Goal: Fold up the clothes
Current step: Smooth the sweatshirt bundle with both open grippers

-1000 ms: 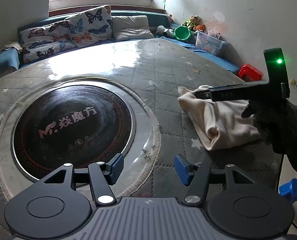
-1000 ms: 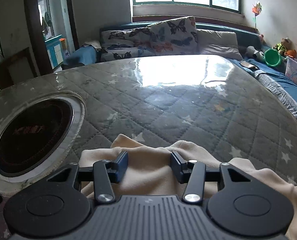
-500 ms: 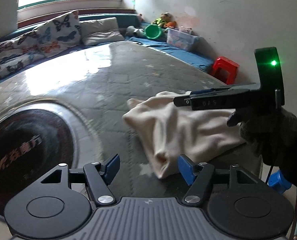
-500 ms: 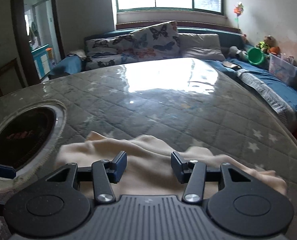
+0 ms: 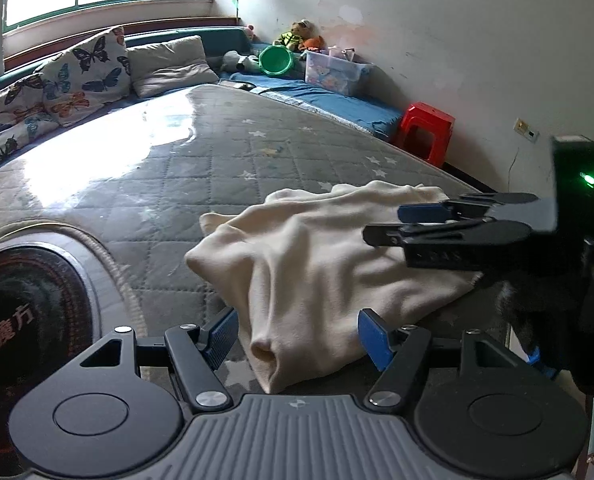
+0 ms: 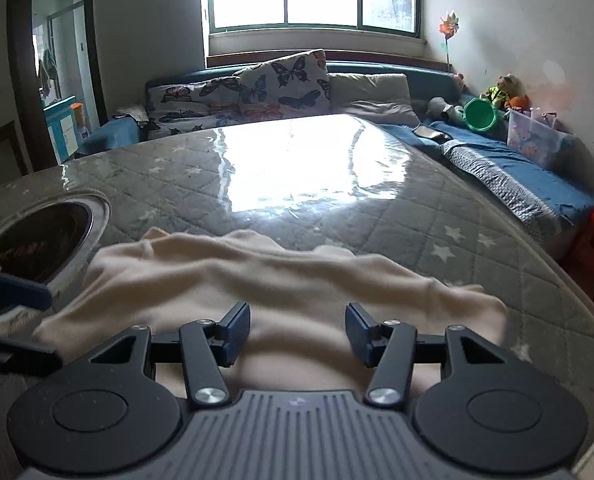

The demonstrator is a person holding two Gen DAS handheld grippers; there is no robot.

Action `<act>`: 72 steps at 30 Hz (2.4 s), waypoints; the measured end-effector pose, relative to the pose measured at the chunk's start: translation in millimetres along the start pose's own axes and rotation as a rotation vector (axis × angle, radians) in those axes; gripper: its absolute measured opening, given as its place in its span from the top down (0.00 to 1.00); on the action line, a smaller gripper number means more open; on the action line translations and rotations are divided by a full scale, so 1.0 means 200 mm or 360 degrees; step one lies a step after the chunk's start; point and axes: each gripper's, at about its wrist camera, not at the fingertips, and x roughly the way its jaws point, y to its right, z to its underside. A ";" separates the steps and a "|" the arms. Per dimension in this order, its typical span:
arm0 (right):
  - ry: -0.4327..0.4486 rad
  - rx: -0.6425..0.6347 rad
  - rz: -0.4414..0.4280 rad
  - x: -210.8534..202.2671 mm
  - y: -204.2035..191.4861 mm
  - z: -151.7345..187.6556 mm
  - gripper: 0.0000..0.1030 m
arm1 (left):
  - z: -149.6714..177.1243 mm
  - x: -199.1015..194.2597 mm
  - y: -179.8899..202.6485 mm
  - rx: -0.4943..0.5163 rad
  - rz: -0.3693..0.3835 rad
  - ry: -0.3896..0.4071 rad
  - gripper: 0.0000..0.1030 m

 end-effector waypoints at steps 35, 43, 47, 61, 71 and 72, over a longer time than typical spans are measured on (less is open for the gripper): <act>0.0124 -0.0170 -0.0029 -0.24 -0.12 0.15 0.47 | -0.02 0.17 0.02 0.0108 -0.0102 -0.0015 0.36; 0.0065 -0.0276 -0.0129 -0.15 -0.25 0.20 0.53 | 0.02 0.18 -0.03 0.0078 -0.0125 -0.0059 0.36; 0.0040 -0.0264 -0.0175 -0.19 -0.24 0.22 0.53 | 0.00 0.15 -0.03 0.0066 -0.0133 -0.0030 0.36; 0.0095 0.0041 0.0000 -0.03 0.11 -0.04 0.54 | -0.06 0.18 0.13 0.0204 0.0041 0.0056 0.40; 0.0005 0.0112 0.0099 0.18 0.16 -0.09 0.54 | -0.02 0.20 0.08 0.0145 0.0090 -0.0002 0.39; 0.0024 0.0088 0.0086 0.17 0.14 -0.09 0.54 | -0.02 0.19 0.07 0.0139 0.0088 0.0005 0.39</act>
